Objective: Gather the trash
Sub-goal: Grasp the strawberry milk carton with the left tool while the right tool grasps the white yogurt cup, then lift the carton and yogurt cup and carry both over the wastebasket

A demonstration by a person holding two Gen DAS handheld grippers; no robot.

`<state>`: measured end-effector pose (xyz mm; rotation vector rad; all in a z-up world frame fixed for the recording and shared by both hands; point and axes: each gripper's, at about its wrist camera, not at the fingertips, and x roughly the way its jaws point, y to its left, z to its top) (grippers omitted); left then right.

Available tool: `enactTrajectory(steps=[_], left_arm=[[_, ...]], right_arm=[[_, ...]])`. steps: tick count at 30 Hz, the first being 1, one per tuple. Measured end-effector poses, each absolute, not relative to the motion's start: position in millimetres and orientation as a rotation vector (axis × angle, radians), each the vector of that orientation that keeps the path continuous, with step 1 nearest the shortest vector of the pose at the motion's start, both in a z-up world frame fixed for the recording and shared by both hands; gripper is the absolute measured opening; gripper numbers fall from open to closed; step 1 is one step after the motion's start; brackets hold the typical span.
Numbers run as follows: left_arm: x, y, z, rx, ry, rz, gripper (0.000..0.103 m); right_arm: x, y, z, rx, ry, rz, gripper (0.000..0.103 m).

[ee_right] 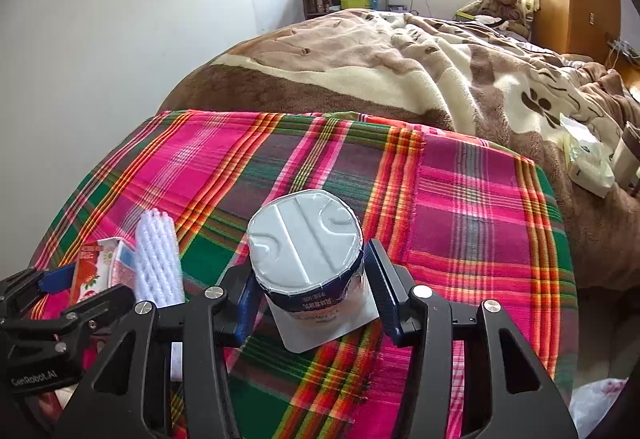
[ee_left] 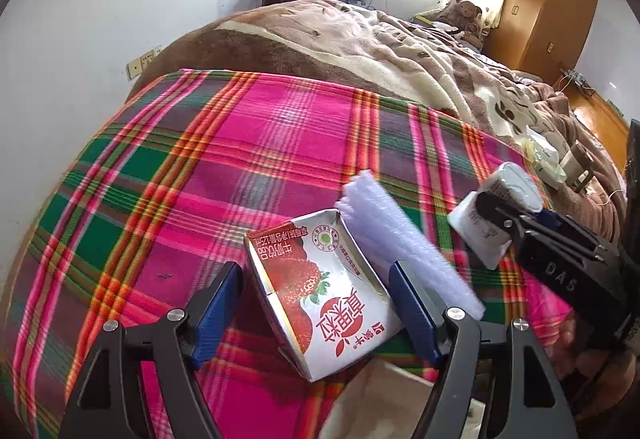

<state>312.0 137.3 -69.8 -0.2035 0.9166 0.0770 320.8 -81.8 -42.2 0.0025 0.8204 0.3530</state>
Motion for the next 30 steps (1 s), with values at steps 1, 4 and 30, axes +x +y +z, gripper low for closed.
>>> enactTrajectory(steps=[1,4,30], left_arm=[[310,141,-70,-0.205,0.918,0.089,0.075],[307,146,-73,-0.204,0.944,0.113,0.075],[277,146,-53,-0.189,0.868,0.152,0.06]], right_arm=[[320,-83,-42,0.005,0.821,0.353,0.05],[318,-82,-43,0.004,0.824,0.359,0.05],[281,-100,-27,0.025,0.786,0.355,0.05]])
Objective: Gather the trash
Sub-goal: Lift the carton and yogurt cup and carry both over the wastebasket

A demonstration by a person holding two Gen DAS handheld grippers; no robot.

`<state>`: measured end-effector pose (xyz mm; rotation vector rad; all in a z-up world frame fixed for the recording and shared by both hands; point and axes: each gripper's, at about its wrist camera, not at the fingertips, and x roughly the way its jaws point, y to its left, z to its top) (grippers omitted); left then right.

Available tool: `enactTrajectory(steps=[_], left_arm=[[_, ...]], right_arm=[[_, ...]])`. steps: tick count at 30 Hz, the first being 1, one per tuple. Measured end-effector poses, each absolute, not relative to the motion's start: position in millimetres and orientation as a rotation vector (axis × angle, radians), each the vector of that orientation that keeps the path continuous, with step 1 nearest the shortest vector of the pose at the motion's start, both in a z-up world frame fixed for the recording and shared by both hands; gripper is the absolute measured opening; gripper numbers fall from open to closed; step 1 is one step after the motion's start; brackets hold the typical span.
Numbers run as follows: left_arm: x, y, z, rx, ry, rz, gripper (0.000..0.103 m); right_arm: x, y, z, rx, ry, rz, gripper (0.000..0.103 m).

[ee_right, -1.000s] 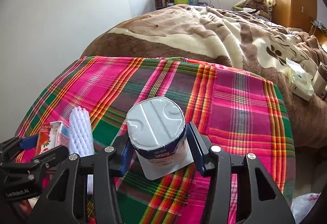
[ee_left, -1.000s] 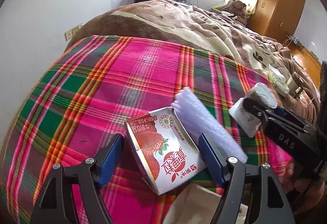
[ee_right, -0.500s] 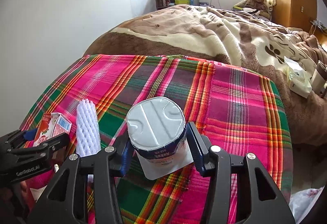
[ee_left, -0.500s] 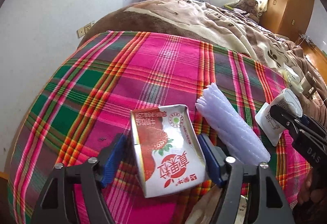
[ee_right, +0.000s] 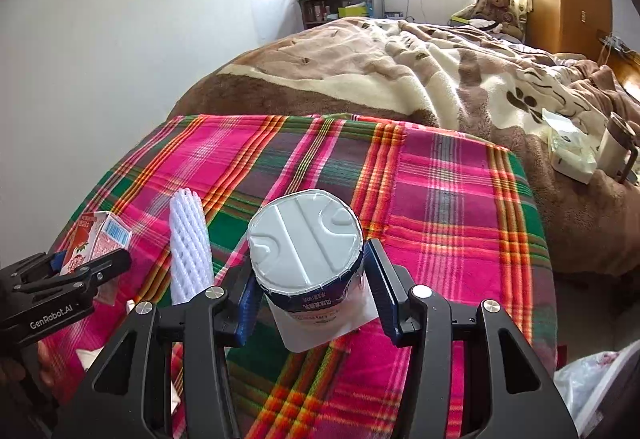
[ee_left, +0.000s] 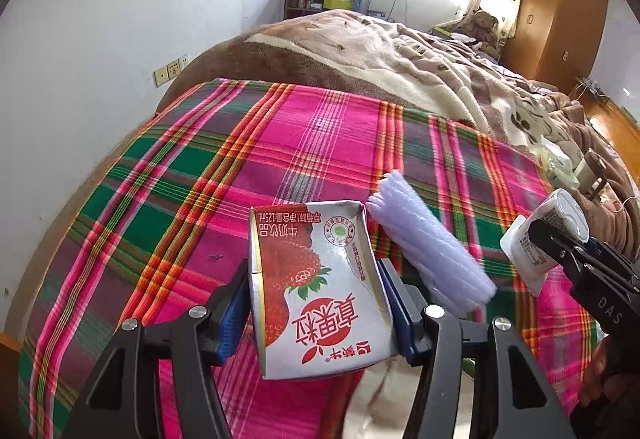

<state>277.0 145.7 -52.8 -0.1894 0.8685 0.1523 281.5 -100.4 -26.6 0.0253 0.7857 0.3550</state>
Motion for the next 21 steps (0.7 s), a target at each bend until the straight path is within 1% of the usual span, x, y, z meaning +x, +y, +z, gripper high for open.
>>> enactTrajectory(steps=[13,21], left_arm=[[211,100,4,-0.157,0.746,0.045,0.06],[179,59,27,-0.13,0.694,-0.042,0.06]], right_arm=[[226,-137,5,0.073,0.713,0.328,0.05],[189,-168,18,0.099,0.671,0.294,0.05]])
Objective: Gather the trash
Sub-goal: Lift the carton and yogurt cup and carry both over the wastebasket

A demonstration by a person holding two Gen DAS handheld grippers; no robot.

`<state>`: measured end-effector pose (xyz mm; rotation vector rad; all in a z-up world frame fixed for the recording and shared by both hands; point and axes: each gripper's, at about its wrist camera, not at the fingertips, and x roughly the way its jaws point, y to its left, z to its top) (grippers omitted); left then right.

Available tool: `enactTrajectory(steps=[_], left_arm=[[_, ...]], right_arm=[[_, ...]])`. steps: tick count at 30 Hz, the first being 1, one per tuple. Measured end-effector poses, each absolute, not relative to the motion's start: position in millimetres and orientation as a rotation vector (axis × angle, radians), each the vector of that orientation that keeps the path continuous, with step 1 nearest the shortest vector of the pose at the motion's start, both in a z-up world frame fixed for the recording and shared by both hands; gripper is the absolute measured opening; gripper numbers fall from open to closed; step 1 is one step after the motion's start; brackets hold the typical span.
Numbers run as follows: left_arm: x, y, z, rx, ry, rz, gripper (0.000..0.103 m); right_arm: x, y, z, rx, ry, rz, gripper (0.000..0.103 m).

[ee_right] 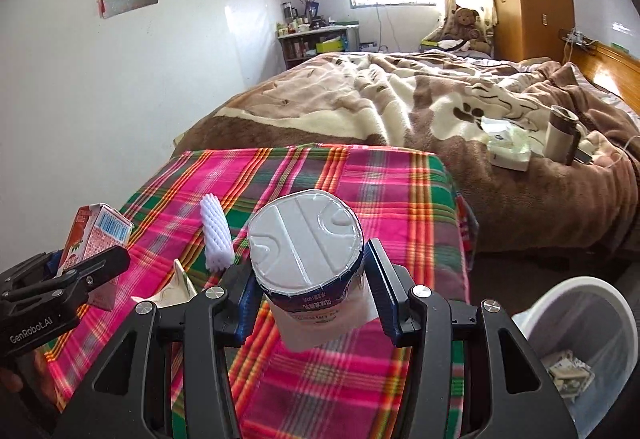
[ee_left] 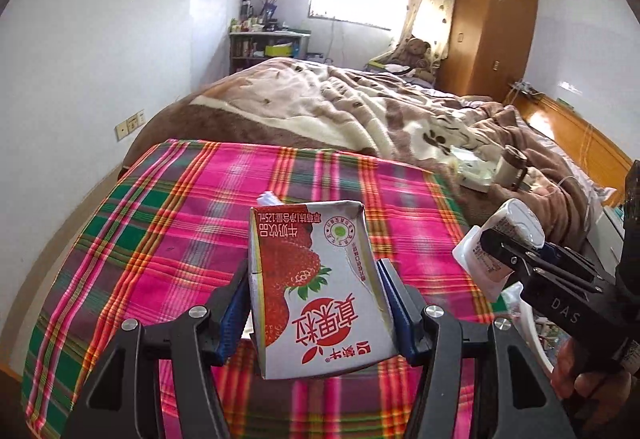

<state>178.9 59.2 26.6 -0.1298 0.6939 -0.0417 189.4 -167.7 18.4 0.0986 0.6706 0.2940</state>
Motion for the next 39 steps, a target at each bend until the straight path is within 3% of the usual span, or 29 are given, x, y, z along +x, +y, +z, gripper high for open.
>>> enactTrajectory(steps=[24,39], left_arm=[[123,-82,52,-0.035,0.624,-0.342,0.06],[129,-169,38,0.022,0.663,-0.512,0.06]], right_arm=[[109,-291,32,0.204,0.608,0.044,0.05],[89,-355,11,0.244,0.659,-0.098,0.05]])
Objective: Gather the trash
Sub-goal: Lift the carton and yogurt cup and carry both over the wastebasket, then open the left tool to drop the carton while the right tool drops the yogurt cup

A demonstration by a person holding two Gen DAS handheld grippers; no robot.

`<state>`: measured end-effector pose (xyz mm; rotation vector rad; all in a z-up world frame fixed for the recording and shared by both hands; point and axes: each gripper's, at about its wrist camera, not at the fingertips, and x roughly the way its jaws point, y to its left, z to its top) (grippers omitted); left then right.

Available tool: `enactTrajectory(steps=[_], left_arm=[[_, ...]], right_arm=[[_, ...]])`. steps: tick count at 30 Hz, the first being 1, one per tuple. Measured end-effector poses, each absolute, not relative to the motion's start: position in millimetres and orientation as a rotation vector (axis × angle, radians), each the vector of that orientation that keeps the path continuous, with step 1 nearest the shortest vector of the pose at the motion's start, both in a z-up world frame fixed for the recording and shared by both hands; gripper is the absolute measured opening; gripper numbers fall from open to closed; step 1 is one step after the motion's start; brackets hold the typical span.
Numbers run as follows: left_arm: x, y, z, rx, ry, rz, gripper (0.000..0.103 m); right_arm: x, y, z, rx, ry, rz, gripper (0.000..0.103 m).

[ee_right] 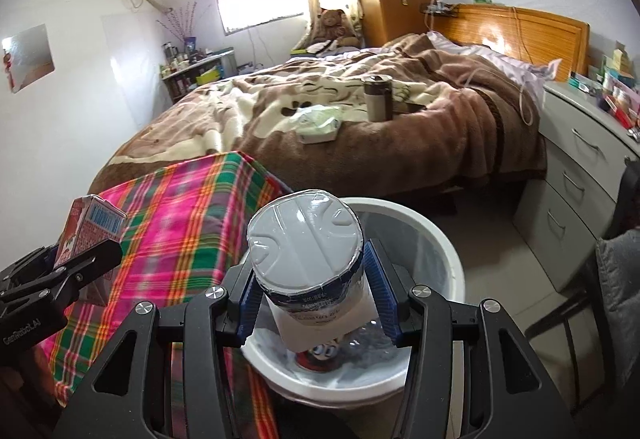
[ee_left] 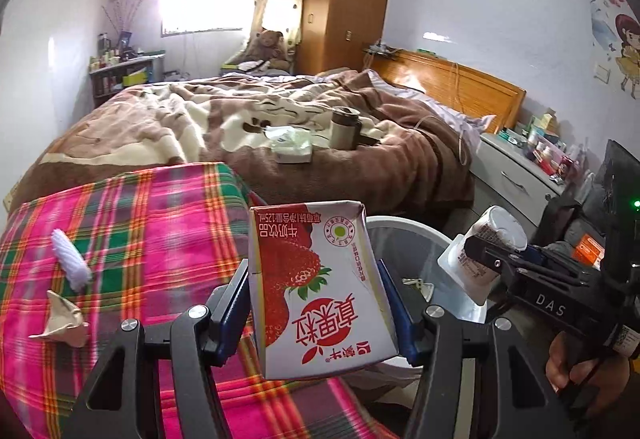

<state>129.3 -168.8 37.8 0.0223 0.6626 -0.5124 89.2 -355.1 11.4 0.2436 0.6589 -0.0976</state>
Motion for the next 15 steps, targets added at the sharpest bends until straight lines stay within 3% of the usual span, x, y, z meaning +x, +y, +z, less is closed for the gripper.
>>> enactTrajectory(steps=[15], left_arm=[[139,-227,12,0.079,0.714,-0.57,0.061]], right_arm=[[93,-386,-13,0.26,0.75,-0.154,0.05]])
